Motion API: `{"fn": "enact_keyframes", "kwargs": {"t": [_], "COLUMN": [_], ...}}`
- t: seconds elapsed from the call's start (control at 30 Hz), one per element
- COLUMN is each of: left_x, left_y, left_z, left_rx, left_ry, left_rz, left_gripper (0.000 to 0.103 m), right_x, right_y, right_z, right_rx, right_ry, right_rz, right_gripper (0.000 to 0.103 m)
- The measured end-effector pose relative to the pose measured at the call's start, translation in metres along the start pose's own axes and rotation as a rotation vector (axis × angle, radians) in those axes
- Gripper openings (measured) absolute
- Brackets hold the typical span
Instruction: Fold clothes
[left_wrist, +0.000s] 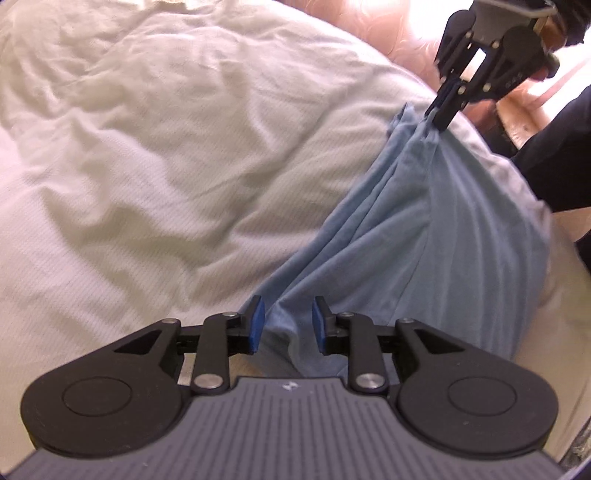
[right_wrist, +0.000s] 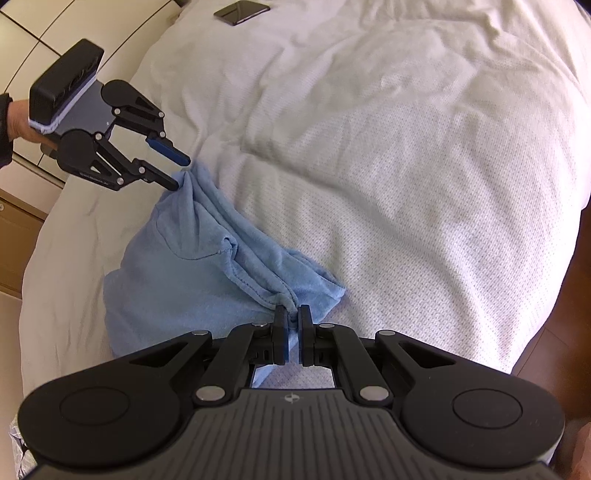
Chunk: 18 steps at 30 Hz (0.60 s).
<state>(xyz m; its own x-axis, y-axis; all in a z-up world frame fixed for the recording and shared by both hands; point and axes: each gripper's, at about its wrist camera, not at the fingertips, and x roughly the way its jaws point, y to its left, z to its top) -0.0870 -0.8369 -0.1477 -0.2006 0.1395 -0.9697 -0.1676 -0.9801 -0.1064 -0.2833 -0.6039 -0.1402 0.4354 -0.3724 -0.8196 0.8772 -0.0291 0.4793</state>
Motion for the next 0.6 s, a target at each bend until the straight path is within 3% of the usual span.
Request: {"fn": "enact_keyframes", "kwargs": {"t": [0.2,0.3,0.6], "left_x": [0.022,0.026,0.022], "left_y": [-0.001,-0.003,-0.012], "left_z": [0.004,0.005,0.002], "left_rx": [0.074,0.098,0.145], "left_ry": [0.078,0.109,0.101], "left_rz": [-0.048,-0.052,-0.014], "left_gripper": [0.023,0.003,0.002], "right_x": [0.001,0.002,0.001], "right_y": [-0.002,-0.002,-0.002], "right_z": [0.001,0.001,0.0], "right_rx": [0.006,0.006,0.005], "right_ry": [0.001,0.002,-0.002], "right_rz": [-0.001,-0.001,-0.002], "right_gripper": [0.004,0.004,0.004]}}
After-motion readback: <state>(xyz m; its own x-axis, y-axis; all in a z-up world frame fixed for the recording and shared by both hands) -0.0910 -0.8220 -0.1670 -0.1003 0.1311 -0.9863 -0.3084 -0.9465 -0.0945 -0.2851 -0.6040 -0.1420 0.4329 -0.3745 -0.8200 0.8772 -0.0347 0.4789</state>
